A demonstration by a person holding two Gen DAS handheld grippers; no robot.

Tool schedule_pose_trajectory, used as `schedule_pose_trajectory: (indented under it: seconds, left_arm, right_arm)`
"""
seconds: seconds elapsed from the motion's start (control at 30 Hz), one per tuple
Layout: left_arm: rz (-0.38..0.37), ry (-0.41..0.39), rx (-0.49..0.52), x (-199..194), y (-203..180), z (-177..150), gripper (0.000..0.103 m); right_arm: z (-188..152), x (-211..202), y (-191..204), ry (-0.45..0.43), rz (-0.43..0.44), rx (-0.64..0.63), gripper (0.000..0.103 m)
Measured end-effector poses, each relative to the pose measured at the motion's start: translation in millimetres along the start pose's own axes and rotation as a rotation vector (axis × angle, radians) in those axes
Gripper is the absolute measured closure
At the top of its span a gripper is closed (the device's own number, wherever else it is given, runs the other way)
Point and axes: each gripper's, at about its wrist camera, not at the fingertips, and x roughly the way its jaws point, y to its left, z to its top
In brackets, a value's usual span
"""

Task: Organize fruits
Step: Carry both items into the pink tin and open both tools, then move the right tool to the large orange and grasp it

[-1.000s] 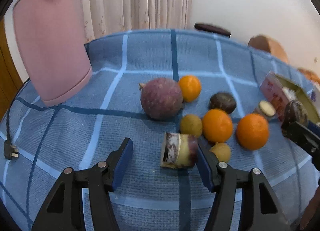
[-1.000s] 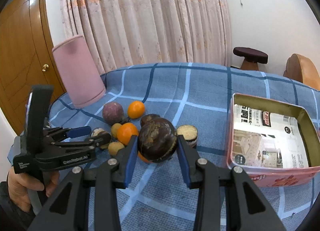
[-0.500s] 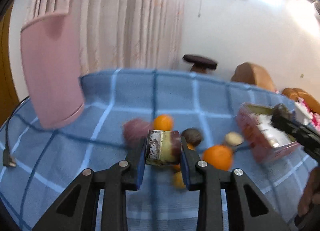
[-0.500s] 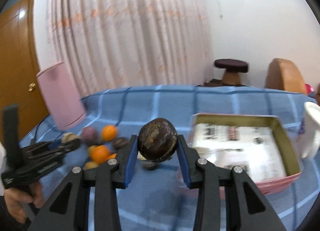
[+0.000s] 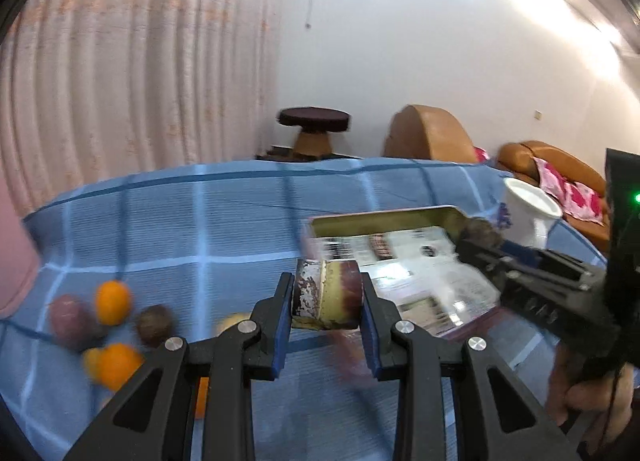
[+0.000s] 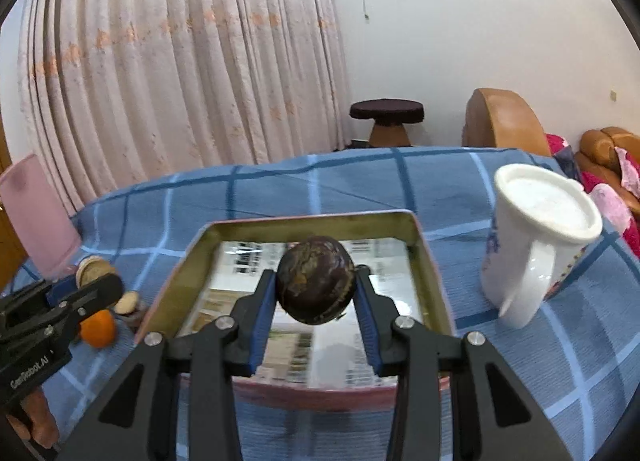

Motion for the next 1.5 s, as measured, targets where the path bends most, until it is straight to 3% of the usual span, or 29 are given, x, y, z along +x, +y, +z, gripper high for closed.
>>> schedule_pose_trajectory:
  seconds: [0.27, 0.57, 0.63, 0.7, 0.77, 0.83, 0.97, 1.2, 1.5]
  left_arm:
    - [-0.054, 0.077, 0.018, 31.8, -41.4, 4.7, 0.071]
    - [-0.037, 0.127, 0.035, 45.8, -45.4, -3.7, 0.071]
    - [-0.020, 0.126, 0.033, 46.2, -44.6, -5.0, 0.070]
    - [0.000, 0.124, 0.037, 46.8, -45.0, -5.8, 0.066]
    - [0.017, 0.113, 0.048, 44.4, -45.8, -6.8, 0.054]
    - [0.033, 0.073, 0.072, 35.4, -48.1, -7.4, 0.030]
    - [0.092, -0.012, 0.120, 16.6, -50.6, -5.0, 0.027]
    - [0.165, -0.010, 0.037, -6.0, -2.8, -11.5, 0.027]
    - [0.266, 0.031, -0.077, -36.7, 76.2, -27.5, 0.027]
  right_arm:
    - [-4.3, 14.7, -22.1, 0.073, -0.028, -0.011, 0.062]
    - [-7.1, 22.2, -20.2, 0.114, -0.002, -0.009, 0.059]
    - [-7.0, 19.4, -21.5, 0.099, -0.014, 0.000, 0.048]
    - [-5.6, 19.9, -24.3, 0.093, -0.021, 0.014, 0.045]
    - [-4.9, 16.8, -28.2, 0.078, -0.005, 0.038, 0.041]
    - [-3.7, 13.0, -29.2, 0.055, 0.023, 0.058, 0.029]
    - [-1.1, 0.0, -21.9, -0.019, 0.022, 0.032, 0.029]
    - [-1.3, -18.5, -12.5, -0.122, 0.036, 0.038, 0.029]
    - [-8.4, -21.8, 40.4, -0.107, 0.119, -0.063, 0.029]
